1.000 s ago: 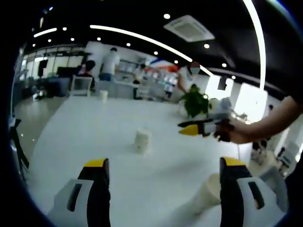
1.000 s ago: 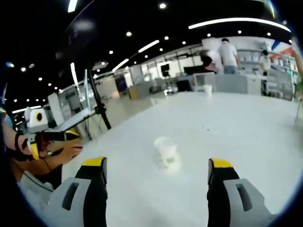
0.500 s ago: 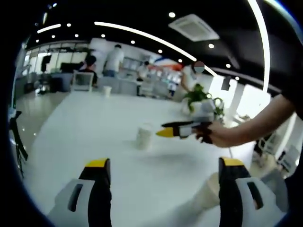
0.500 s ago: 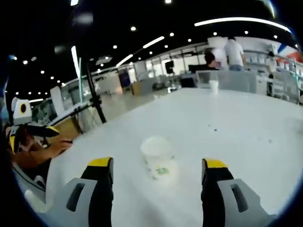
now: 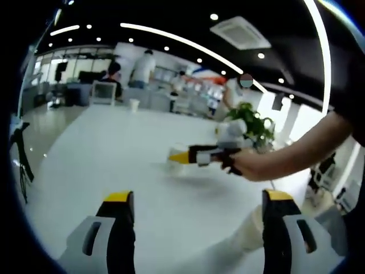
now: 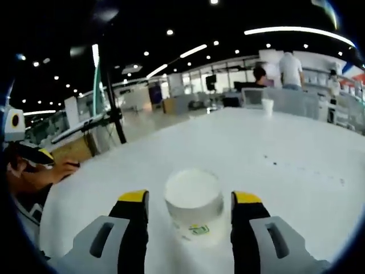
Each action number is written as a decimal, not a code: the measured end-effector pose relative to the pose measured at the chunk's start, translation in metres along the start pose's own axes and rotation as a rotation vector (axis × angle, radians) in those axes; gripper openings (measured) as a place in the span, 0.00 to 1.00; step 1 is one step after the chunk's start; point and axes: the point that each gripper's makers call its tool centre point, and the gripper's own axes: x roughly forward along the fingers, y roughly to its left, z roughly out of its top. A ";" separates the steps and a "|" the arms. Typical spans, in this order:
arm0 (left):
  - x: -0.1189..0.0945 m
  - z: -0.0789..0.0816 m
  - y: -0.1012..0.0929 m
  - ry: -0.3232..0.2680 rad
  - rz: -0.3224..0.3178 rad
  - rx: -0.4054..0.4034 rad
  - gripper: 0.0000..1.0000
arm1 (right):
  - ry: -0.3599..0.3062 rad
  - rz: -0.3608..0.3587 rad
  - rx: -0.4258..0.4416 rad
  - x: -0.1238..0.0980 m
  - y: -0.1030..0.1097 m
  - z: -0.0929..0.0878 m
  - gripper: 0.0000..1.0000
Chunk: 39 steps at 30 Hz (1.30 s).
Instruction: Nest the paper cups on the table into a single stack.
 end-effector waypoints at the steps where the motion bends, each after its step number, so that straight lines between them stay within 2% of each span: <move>1: -0.001 0.001 0.000 -0.001 0.002 0.000 0.92 | -0.005 0.005 -0.007 0.002 -0.001 0.001 0.51; 4: -0.001 0.000 0.001 0.003 0.006 0.002 0.92 | -0.003 0.013 -0.010 0.007 -0.003 0.001 0.47; 6: -0.002 -0.001 0.002 0.010 0.012 -0.006 0.92 | 0.002 0.021 0.001 0.007 -0.004 -0.001 0.40; 8: -0.002 -0.002 0.002 0.011 0.014 -0.002 0.92 | -0.002 0.050 0.008 0.006 0.000 -0.001 0.40; 12: -0.003 -0.003 0.000 0.014 0.010 0.002 0.91 | -0.003 0.051 -0.013 0.004 -0.001 0.000 0.39; 18: -0.002 -0.002 -0.003 0.013 0.004 0.004 0.90 | -0.008 0.063 0.014 -0.007 0.000 0.003 0.37; 22: -0.001 0.005 -0.009 -0.004 -0.001 -0.008 0.92 | -0.020 0.065 0.045 -0.023 0.002 0.011 0.37; 26: 0.001 0.015 -0.020 -0.011 -0.031 0.023 0.91 | -0.043 0.056 0.083 -0.041 0.005 0.022 0.36; 32: 0.004 0.031 -0.034 -0.039 -0.064 0.040 0.90 | -0.063 0.053 0.085 -0.082 0.022 0.040 0.36; 39: 0.000 0.035 -0.056 -0.047 -0.123 0.057 0.89 | -0.132 0.052 0.125 -0.128 0.036 0.060 0.36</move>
